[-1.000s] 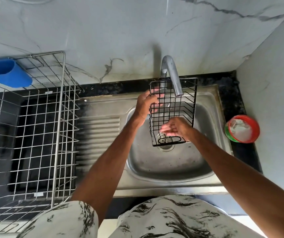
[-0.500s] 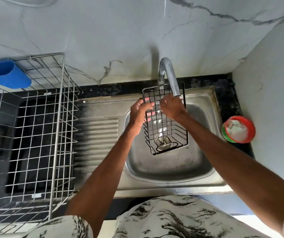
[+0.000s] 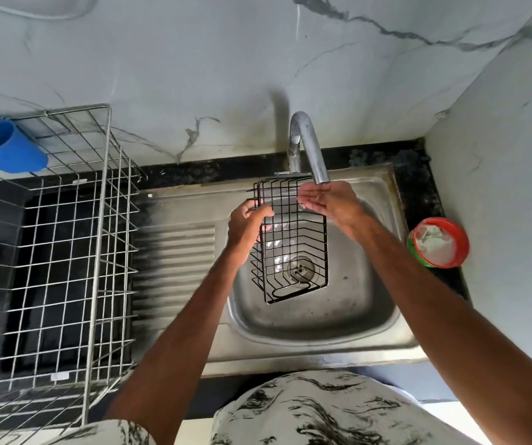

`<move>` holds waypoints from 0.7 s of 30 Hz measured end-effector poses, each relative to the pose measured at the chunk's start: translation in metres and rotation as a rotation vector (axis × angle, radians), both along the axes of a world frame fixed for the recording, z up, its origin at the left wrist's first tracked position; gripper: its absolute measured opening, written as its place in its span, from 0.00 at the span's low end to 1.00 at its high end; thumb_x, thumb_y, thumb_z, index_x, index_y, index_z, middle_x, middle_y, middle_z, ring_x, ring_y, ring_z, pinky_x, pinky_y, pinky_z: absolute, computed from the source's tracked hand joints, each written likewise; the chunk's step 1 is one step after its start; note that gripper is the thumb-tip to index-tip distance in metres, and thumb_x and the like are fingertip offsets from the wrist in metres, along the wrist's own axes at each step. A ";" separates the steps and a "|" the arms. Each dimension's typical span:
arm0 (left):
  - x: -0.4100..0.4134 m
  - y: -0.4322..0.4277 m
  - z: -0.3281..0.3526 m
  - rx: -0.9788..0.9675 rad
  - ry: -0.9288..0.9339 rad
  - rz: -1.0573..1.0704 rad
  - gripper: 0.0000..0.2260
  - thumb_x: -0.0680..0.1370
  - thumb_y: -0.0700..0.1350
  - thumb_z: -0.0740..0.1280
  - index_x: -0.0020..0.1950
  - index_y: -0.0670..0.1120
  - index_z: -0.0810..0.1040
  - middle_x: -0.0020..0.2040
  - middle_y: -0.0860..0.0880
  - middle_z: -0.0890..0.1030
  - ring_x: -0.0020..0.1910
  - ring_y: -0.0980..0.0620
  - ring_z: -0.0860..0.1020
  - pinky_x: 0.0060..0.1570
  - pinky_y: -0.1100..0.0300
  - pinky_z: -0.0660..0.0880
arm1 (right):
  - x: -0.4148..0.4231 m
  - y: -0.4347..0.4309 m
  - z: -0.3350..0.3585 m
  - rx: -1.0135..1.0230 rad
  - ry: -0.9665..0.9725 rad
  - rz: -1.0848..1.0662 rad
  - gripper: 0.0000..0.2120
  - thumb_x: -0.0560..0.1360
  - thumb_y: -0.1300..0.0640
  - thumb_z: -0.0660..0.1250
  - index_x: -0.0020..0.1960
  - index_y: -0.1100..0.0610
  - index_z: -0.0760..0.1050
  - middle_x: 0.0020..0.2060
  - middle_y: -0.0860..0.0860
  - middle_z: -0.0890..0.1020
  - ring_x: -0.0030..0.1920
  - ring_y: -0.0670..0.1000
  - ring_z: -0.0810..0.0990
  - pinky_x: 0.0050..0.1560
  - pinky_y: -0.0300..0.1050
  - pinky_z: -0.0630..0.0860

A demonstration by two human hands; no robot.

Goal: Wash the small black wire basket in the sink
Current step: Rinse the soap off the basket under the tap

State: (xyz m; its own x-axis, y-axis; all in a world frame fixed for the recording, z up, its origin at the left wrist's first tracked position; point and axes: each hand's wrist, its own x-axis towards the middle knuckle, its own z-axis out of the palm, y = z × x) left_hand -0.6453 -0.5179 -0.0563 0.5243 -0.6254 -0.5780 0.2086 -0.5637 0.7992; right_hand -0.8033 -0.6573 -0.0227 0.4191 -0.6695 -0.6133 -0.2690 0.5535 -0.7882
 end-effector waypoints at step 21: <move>0.031 0.041 -0.005 0.185 -0.139 0.283 0.45 0.61 0.69 0.74 0.74 0.50 0.75 0.67 0.47 0.81 0.59 0.45 0.84 0.63 0.44 0.79 | 0.068 -0.049 -0.064 0.692 -0.482 -0.515 0.15 0.84 0.55 0.62 0.63 0.67 0.71 0.55 0.71 0.79 0.57 0.72 0.81 0.43 0.67 0.82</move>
State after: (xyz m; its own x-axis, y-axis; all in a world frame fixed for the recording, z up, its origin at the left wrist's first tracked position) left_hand -0.6142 -0.4767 -0.0618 0.7434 -0.3361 -0.5783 0.2732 -0.6366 0.7212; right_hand -0.7350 -0.7065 -0.0872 0.4851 -0.3984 -0.7784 0.3992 0.8929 -0.2082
